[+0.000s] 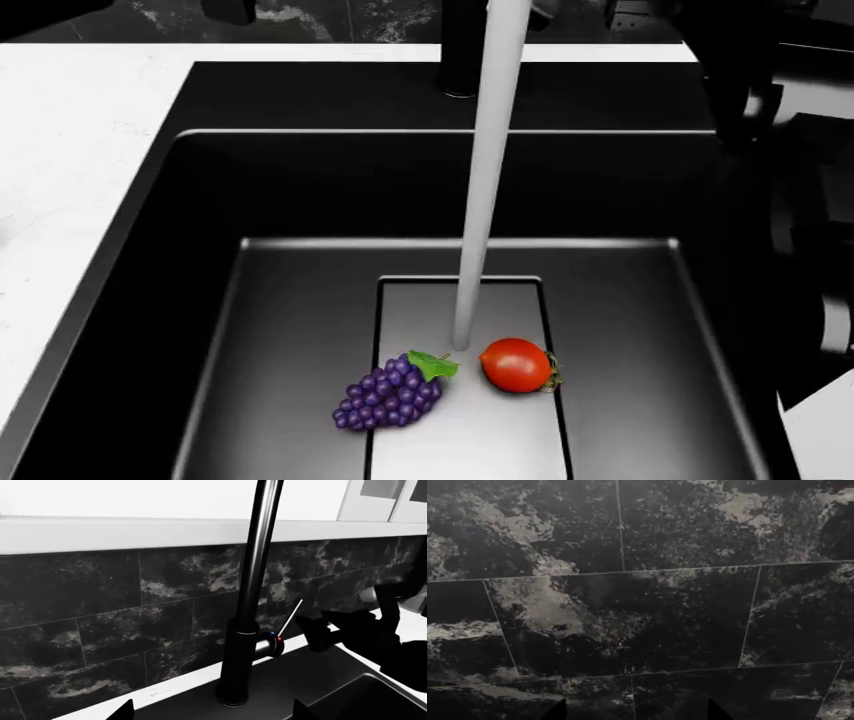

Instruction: Pick up the fruits and vegetables and place them in the sink. Turn on the sink faucet to wash them. Then turn the sink off and put them in the tray.

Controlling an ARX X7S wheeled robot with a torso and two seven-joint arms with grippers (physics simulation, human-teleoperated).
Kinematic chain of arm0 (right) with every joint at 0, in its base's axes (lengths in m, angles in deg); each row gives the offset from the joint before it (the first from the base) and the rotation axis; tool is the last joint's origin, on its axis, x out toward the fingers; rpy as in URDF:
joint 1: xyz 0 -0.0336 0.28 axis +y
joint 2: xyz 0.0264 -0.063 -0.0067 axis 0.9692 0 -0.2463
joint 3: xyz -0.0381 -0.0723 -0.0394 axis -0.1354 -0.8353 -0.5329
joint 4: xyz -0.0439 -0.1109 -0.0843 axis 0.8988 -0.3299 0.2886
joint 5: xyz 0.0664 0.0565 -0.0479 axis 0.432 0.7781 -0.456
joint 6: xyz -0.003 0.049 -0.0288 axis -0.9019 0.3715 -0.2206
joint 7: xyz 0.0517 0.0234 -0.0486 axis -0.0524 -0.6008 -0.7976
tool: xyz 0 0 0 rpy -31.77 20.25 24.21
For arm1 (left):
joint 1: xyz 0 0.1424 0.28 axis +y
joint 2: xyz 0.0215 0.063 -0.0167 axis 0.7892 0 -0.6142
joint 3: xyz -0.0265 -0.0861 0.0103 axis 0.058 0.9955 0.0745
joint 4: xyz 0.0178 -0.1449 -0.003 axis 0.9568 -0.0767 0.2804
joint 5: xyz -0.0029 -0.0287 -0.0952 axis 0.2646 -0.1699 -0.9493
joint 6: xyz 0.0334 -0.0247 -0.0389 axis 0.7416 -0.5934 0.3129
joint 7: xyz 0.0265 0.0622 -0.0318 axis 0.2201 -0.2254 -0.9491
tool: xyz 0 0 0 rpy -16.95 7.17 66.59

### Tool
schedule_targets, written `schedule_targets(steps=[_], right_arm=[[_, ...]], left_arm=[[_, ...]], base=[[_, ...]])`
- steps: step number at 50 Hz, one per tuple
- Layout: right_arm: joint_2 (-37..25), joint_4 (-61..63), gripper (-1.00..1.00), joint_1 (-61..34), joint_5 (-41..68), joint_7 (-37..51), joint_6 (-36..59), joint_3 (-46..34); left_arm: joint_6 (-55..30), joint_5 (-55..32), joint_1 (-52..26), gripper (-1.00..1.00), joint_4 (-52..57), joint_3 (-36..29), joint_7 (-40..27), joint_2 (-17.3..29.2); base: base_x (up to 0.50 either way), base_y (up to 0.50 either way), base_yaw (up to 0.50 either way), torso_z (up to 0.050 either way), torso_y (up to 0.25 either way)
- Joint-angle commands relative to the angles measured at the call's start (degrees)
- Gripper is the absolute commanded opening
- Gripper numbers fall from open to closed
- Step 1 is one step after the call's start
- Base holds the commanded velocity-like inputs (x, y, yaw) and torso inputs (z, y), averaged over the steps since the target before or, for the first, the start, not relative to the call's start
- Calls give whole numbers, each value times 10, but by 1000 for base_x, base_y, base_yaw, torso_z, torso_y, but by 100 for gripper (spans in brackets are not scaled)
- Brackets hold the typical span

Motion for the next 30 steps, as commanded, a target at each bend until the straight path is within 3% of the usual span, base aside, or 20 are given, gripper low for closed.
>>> schedule_targets(steps=[1,30], right_arm=[[22,0,100,-15,4,-28,-11,10],[48,1,100,-35,1,-109,-7,15]], left_arm=[[-1,-4,-3,100,2,2,-4,5],[3,-3,-8,100,1,-1,0,0]], base=[[0,0,0,0,0],[0,0,0,0,0]])
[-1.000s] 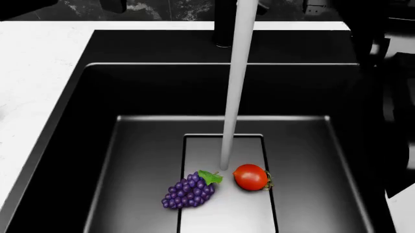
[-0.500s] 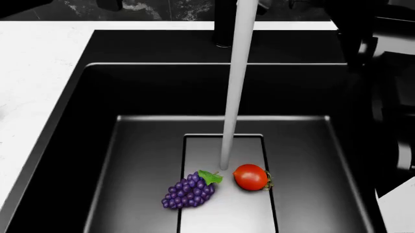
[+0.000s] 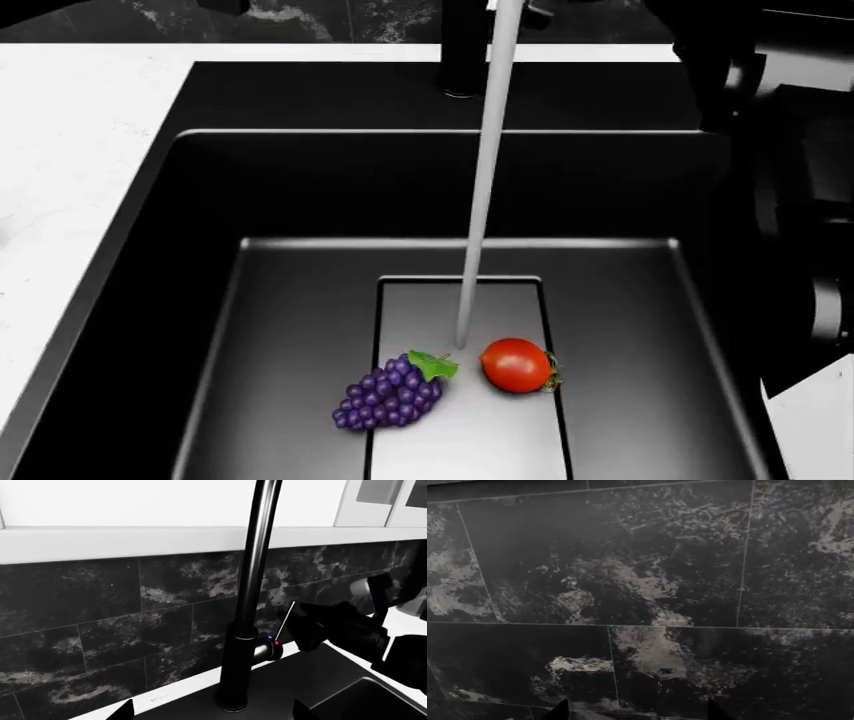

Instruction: Pick up the fruits and vegetables and place them in the sink. Turn on the sink faucet to wash them. Then turn the sink off and put them in the tray.

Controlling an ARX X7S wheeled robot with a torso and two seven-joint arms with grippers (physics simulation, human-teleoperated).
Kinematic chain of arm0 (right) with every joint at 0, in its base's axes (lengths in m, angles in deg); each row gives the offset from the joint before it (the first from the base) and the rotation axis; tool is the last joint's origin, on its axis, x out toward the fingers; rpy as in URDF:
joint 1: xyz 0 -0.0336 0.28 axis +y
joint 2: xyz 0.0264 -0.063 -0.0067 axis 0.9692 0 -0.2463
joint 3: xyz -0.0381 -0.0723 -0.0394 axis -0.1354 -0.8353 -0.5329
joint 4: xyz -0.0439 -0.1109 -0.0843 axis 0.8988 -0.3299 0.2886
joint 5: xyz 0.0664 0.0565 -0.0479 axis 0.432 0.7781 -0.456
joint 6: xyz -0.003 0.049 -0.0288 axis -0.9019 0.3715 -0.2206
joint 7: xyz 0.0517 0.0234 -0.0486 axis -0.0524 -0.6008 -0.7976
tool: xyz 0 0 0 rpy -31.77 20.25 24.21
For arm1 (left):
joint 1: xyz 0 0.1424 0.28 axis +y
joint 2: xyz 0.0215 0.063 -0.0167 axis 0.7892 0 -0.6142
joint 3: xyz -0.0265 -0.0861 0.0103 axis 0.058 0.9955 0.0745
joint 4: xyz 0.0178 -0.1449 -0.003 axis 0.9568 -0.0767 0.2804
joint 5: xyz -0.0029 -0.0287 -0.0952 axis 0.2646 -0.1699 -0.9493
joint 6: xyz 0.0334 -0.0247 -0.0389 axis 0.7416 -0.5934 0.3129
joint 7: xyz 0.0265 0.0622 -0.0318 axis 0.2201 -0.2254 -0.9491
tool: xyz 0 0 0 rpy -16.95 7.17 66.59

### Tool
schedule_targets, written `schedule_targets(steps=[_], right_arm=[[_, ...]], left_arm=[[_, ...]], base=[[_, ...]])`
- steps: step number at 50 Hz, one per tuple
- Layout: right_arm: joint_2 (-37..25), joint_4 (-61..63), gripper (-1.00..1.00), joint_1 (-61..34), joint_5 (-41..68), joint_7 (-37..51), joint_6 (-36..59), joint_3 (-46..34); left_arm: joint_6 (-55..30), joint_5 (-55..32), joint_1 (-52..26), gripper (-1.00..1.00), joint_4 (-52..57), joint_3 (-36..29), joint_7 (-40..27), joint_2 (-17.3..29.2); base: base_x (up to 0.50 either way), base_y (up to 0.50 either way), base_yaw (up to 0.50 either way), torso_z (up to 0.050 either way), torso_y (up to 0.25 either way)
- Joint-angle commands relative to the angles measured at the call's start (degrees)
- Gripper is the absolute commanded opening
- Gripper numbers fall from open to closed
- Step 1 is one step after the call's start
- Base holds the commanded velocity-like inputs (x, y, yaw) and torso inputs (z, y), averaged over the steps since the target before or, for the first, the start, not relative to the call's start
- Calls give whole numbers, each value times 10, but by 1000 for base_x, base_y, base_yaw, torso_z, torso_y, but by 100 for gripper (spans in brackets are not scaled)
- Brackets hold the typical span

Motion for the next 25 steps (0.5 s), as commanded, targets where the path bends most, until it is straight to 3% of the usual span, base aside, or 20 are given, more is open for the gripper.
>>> schedule_targets(steps=[1,25], right_arm=[[17,0,100,-9,8,-29,-1,-1],[34,0,100,-30,8,-47,2,-4]], left_arm=[[1,1,0,100,-1,-1,2,-1],[6,0,3,100,1,-1,1,2]], base=[[0,0,0,0,0],[0,0,0,0,0]])
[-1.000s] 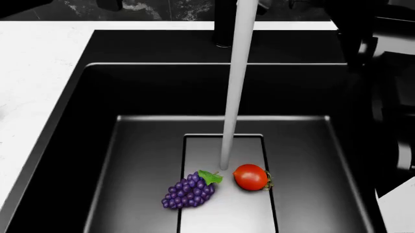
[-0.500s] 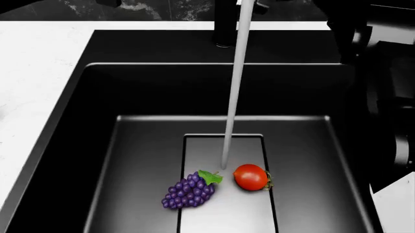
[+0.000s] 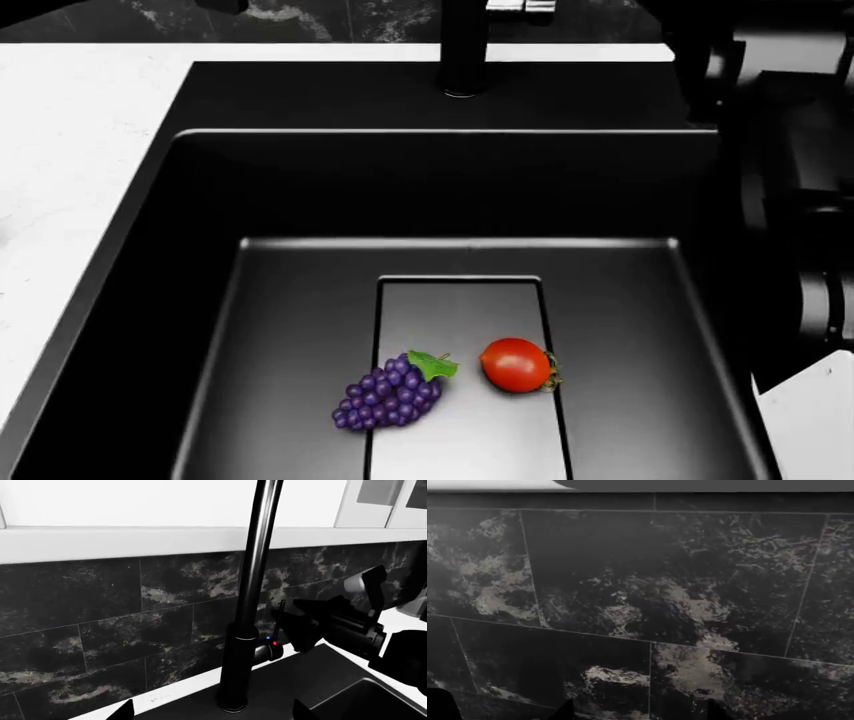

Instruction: Pick up the fruits and vegetables and place them in the sink. Turn on the sink faucet to wash them. Then turn the sink off and put them in the tray.

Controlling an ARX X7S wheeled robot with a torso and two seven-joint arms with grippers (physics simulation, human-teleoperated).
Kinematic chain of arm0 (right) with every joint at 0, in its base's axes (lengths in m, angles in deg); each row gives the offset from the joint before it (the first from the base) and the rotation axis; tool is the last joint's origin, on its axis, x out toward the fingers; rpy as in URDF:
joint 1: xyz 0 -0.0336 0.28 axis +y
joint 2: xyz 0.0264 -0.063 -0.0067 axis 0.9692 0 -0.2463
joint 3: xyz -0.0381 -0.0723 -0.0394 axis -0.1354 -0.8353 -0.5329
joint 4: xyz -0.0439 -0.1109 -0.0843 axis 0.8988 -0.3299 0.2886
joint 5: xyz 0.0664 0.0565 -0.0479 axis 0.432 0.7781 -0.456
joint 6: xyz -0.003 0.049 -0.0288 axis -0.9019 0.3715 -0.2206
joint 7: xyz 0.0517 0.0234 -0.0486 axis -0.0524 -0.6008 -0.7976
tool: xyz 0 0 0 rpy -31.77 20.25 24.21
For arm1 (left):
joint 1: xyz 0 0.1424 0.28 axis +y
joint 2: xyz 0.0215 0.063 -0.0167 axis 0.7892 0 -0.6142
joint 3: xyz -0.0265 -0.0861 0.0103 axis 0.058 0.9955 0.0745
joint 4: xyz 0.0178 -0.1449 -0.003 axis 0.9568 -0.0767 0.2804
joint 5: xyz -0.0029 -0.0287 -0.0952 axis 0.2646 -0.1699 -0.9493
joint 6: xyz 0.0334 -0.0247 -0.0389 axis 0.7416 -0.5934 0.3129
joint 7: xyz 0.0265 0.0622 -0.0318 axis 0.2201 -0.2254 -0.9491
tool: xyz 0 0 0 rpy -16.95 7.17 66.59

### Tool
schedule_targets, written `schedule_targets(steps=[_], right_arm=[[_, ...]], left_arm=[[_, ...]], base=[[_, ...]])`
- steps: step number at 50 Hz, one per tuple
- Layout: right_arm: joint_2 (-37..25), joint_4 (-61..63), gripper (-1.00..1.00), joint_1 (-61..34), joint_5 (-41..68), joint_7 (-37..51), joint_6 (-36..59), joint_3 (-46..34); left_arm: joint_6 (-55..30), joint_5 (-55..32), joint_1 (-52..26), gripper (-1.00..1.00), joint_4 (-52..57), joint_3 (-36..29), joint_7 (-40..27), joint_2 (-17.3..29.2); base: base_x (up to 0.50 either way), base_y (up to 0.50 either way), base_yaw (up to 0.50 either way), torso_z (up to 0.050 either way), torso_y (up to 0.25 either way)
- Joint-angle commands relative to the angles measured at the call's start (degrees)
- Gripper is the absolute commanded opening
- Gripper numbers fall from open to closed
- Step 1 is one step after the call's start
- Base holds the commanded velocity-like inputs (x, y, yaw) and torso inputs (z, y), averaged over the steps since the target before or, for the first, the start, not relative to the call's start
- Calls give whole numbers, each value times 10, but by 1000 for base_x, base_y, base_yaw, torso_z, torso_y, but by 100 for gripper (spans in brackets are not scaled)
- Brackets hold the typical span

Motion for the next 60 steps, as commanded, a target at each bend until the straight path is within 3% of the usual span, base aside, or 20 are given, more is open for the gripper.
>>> schedule_targets(steps=[1,12,16,33,35,37,39,41,44,51,60], right_arm=[[12,1,100,-18,33,-24,3,12],[-42,44,100,-50,18,-12,51,0],[-62,273,100,14,16,-26,207,-1],[-178,807,100,62,58,-154,736,-34],[-212,806,100,57,147,-107,745,-47],[-287,797,100,43,319,65,745,-61],[-320,786,100,31,491,210,744,-76],[-339,779,100,25,648,243,743,-96],[-366,769,100,21,727,271,742,-134],[-438,743,100,-53,906,242,742,-321],[-466,756,100,-142,889,48,737,-512]], left_arm=[[3,1,1,100,0,0,1,0],[8,7,0,100,-2,-1,10,-5],[9,11,-2,100,-5,-3,16,-10],[15,20,-2,100,-9,-5,31,-15],[13,21,-1,100,-8,-7,35,-15],[10,21,1,100,-7,-9,38,-13],[5,18,1,100,-5,-12,39,-11],[-7,15,0,100,-5,-18,44,-8],[-35,19,-8,100,-2,-36,63,-2],[-142,53,-65,100,3,-104,151,3],[-204,143,-113,100,31,-193,315,-22]], base=[[0,0,0,0,0],[0,0,0,0,0],[0,0,0,0,0],[0,0,0,-7,80],[0,0,0,-21,250],[0,0,0,-21,250],[0,0,0,-22,250],[0,0,0,-11,125],[0,0,0,0,0],[0,0,0,0,0],[0,0,0,0,0]])
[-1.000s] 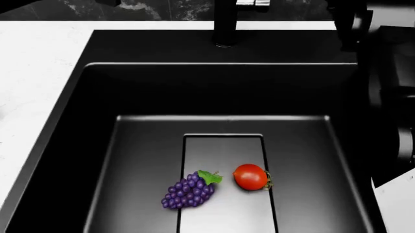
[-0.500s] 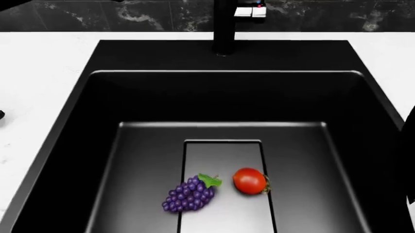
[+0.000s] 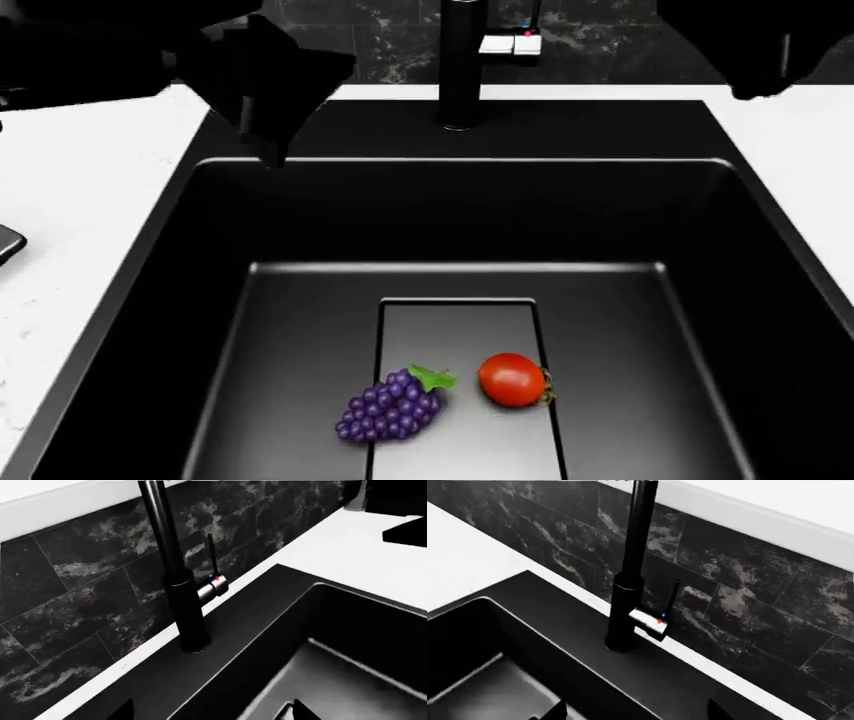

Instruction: Pick up the fruits and vegetables and place them in the sink. Turn on the sink faucet to wash them. Then turn the sink off and put them in the tray.

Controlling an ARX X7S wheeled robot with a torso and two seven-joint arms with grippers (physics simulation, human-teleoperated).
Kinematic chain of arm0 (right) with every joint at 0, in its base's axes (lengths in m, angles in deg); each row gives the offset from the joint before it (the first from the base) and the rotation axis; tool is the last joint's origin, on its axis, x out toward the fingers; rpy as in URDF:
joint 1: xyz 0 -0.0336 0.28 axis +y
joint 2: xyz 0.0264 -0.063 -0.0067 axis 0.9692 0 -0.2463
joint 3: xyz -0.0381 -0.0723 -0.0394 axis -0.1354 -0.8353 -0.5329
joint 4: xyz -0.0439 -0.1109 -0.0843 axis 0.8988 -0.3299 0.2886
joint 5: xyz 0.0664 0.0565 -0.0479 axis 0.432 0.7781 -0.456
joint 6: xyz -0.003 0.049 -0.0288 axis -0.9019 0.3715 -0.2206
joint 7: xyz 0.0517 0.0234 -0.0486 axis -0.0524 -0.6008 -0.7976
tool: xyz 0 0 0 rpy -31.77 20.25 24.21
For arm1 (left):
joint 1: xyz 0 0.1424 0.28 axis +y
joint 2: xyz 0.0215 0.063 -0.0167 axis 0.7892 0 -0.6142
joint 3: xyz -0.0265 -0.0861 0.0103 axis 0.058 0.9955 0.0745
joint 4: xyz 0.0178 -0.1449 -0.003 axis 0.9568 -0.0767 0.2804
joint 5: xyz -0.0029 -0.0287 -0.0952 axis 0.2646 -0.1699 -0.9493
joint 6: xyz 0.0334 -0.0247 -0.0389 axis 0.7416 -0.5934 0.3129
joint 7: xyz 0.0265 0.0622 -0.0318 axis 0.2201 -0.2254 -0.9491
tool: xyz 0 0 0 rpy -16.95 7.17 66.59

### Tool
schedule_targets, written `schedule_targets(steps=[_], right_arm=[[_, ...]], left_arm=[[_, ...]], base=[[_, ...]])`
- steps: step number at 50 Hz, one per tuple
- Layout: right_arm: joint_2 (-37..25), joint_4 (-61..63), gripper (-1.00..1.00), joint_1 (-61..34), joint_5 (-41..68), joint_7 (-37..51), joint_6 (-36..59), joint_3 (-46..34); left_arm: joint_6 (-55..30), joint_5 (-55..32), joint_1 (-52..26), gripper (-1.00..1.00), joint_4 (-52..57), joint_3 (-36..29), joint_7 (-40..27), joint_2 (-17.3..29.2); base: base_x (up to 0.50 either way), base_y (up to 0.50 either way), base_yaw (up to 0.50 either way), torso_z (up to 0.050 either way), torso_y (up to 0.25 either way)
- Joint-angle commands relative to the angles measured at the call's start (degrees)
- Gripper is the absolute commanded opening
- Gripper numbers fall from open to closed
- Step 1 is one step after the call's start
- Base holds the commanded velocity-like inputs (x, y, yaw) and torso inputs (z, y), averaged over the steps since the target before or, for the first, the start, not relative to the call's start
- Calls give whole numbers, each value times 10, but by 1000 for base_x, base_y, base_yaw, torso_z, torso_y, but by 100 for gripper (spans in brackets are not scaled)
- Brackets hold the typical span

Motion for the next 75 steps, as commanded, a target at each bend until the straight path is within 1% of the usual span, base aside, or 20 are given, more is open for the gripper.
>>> schedule_targets(steps=[1,4,8,20,37,47,53,62,69,75], right_arm=[[-63,23,100,-85,104,-124,13,-213],[-62,31,100,-85,79,-168,3,-241],[-59,44,100,-73,49,-210,-17,-271],[-32,53,100,-5,-59,-287,-99,-363],[53,-2,100,85,-179,-349,-219,-465],[86,-30,100,135,-235,-365,-268,-520],[107,-46,100,154,-255,-370,-289,-538],[133,-68,100,181,-275,-375,-315,-558],[184,-131,100,195,-305,-399,-347,-580],[198,-145,100,202,-313,-408,-355,-590]], left_arm=[[-82,85,-54,100,21,-99,160,-19],[-88,110,-63,100,28,-127,199,-27],[-89,133,-66,100,37,-157,233,-38],[-58,192,-28,100,45,-230,281,-72],[-41,195,13,100,66,-253,272,-75],[-31,202,46,100,75,-271,261,-75],[-23,210,73,100,82,-285,249,-78],[-14,218,89,100,83,-296,244,-79],[-10,216,99,100,83,-298,238,-80],[-7,217,101,100,83,-299,236,-77]], base=[[0,0,0,0,0],[0,0,0,0,0],[0,0,0,0,0],[0,0,0,0,0],[0,0,0,0,0],[0,0,0,0,0],[0,0,0,0,0],[0,0,0,0,0],[0,0,0,0,0],[0,0,0,0,0]])
